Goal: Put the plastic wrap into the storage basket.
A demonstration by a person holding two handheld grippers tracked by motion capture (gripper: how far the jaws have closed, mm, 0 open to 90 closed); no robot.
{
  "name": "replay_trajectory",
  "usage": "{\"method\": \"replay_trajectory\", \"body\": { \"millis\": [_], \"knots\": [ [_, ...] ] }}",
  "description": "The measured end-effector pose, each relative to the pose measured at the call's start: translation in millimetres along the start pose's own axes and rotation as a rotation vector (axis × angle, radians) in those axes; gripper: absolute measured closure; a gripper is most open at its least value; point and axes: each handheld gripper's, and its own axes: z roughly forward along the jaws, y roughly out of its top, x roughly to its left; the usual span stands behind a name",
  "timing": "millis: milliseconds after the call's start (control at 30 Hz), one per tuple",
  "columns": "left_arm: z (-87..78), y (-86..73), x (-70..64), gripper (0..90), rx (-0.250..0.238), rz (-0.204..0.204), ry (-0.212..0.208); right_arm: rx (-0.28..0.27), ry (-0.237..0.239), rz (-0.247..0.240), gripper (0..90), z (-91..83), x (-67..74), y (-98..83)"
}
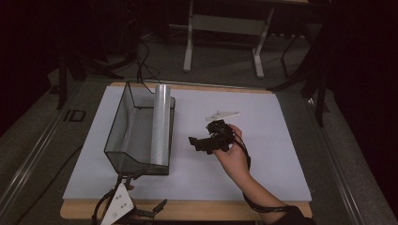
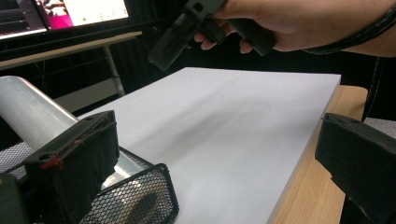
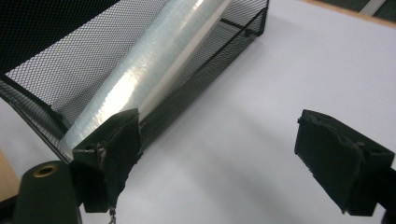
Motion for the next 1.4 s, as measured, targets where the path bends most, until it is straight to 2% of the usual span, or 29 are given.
{"method": "replay_trajectory", "body": {
  "millis": [133, 167, 300, 500, 633, 700, 1033, 1067, 1200, 1400],
  "knots": [
    [0.6, -0.4, -0.3, 0.1, -0.002, -0.005, -0.004, -0.026, -0.006, -0.008, 14.5, -8.8, -2.9, -7.9],
    [0.2, -0.3, 0.0, 0.1, -0.003, -0.006, -0.004, -0.043, -0.023, -0.026, 14.5, -15.8, -3.9, -15.1],
    [0.2, -0.2, 0.2, 0.1, -0.002, -0.003, -0.002, -0.061, -0.042, -0.044, 15.0, -27.2, -8.2, -27.9],
    [0.2, 0.6, -0.2, 0.1, 0.0, 0.004, 0.0, -0.101, -0.057, -0.038, 15.1, -44.8, -17.1, -46.7],
    [0.3, 0.3, -0.2, 0.1, 0.001, 0.001, -0.001, -0.105, -0.062, -0.037, 15.0, -49.6, -19.6, -53.3],
    [0.4, 0.2, -0.5, 0.1, 0.0, 0.002, -0.003, -0.114, -0.073, -0.032, 15.0, -58.6, -23.4, -66.5],
    [0.2, 0.5, -0.3, 0.1, 0.002, 0.007, 0.0, -0.128, -0.084, -0.02, 15.0, -73.9, -32.5, -93.1],
    [0.1, 0.4, -0.5, 0.1, 0.0, 0.007, -0.001, -0.133, -0.1, -0.021, 15.1, -77.5, -34.4, -98.4],
    [0.7, 0.1, -0.8, 0.1, 0.005, 0.006, -0.004, -0.13, -0.131, -0.04, 15.0, -79.5, -36.5, -107.0],
    [1.6, -0.5, -1.4, 0.1, 0.001, 0.005, -0.01, -0.134, -0.14, -0.052, 15.0, -77.8, -40.6, -119.2]
  ]
}}
